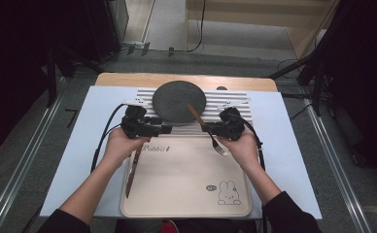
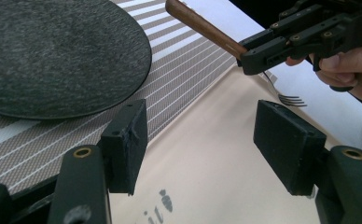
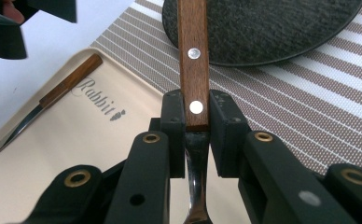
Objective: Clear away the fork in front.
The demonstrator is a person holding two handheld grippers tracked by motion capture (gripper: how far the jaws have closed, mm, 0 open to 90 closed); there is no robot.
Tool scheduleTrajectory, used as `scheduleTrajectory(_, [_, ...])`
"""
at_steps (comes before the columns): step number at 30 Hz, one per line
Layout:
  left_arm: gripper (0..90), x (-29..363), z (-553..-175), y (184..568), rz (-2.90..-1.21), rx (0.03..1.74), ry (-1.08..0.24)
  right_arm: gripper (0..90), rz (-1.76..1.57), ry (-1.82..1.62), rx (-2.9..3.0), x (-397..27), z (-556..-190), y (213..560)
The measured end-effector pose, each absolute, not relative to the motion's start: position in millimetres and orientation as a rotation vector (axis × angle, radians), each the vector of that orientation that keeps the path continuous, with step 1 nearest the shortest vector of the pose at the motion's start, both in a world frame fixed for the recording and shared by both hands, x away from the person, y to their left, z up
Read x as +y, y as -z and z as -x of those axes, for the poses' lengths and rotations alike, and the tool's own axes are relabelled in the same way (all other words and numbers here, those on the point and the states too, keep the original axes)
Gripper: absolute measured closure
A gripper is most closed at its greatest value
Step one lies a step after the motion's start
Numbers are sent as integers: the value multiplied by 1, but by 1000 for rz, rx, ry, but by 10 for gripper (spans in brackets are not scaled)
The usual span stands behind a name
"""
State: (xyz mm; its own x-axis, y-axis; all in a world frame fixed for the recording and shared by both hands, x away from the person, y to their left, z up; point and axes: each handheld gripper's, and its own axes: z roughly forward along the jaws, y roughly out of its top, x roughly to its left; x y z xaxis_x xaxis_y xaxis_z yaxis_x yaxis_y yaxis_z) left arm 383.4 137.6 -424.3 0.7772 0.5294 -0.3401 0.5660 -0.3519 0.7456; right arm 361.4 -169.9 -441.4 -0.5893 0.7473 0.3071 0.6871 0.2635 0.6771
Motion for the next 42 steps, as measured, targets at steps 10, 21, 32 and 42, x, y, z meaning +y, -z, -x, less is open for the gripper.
scheduleTrajectory(10, [349, 118, -394, 424, -2046, 802, 0, 758, -1360, -1274, 2423, -164, -361, 440])
scheduleTrajectory(21, [349, 107, -406, 420, -2025, 820, 9, 757, -1326, -1313, 2405, -157, -361, 439])
scheduleTrajectory(32, [349, 98, -416, 414, -1987, 846, 24, 757, -1291, -1348, 2396, -143, -364, 439])
scheduleTrajectory(42, [350, 95, -423, 412, -1965, 876, 34, 757, -1236, -1384, 2400, -128, -364, 435])
